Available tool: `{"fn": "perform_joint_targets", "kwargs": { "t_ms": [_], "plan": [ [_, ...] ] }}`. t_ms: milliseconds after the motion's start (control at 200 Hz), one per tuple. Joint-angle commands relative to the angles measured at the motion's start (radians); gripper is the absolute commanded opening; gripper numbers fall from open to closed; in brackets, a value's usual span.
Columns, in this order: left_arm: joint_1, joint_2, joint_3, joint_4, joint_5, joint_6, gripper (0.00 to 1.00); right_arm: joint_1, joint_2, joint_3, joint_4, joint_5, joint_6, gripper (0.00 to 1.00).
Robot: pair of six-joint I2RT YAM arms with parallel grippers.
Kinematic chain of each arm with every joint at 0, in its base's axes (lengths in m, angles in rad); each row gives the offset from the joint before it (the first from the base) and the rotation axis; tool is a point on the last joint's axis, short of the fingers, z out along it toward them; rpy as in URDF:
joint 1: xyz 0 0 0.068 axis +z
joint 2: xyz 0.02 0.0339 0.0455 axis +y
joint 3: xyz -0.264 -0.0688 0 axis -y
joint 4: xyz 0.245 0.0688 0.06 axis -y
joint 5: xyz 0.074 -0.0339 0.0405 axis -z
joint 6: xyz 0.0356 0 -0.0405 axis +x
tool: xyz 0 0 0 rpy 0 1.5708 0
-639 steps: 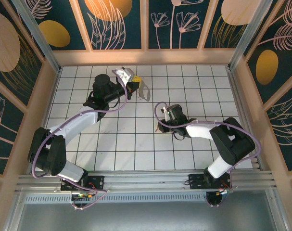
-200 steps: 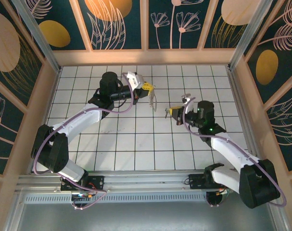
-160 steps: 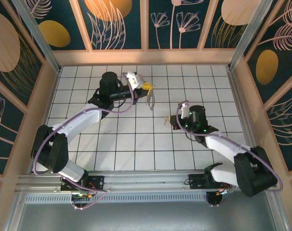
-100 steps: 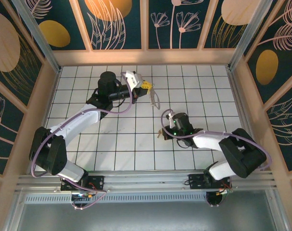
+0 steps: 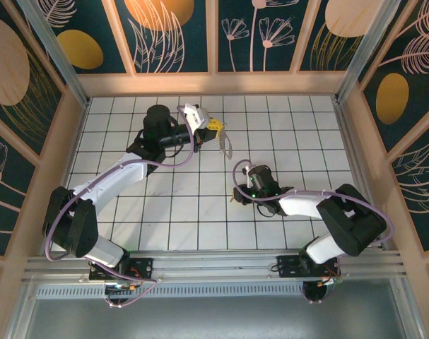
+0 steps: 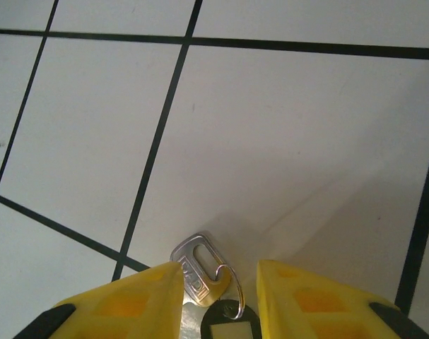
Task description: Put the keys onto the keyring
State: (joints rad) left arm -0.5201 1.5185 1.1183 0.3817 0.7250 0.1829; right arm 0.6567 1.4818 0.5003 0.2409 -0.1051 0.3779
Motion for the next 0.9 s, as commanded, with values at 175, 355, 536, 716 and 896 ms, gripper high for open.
{"fn": "perform_joint_targets", "kwargs": {
  "t_ms": [175,355,536,716,896],
  "plan": [
    [0.0,-0.03,-0.009,0.045,0.011,0.007,0.0,0.013,-0.02,0.042,-0.058,0.035,0.053,0.32],
    [0.0,-0.03,-0.01,0.046,0.012,0.01,0.0,0.022,0.008,0.046,-0.064,0.044,0.056,0.3],
    [0.0,-0.029,-0.011,0.048,0.011,0.013,0.0,0.026,0.019,0.048,-0.063,0.042,0.056,0.26],
    [0.0,-0.029,-0.011,0.05,0.012,0.01,0.0,0.026,0.024,0.045,-0.061,0.042,0.055,0.2],
    [0.001,-0.029,-0.014,0.057,0.012,0.006,0.0,0.026,0.02,0.04,-0.065,0.047,0.053,0.13]
  ]
}}
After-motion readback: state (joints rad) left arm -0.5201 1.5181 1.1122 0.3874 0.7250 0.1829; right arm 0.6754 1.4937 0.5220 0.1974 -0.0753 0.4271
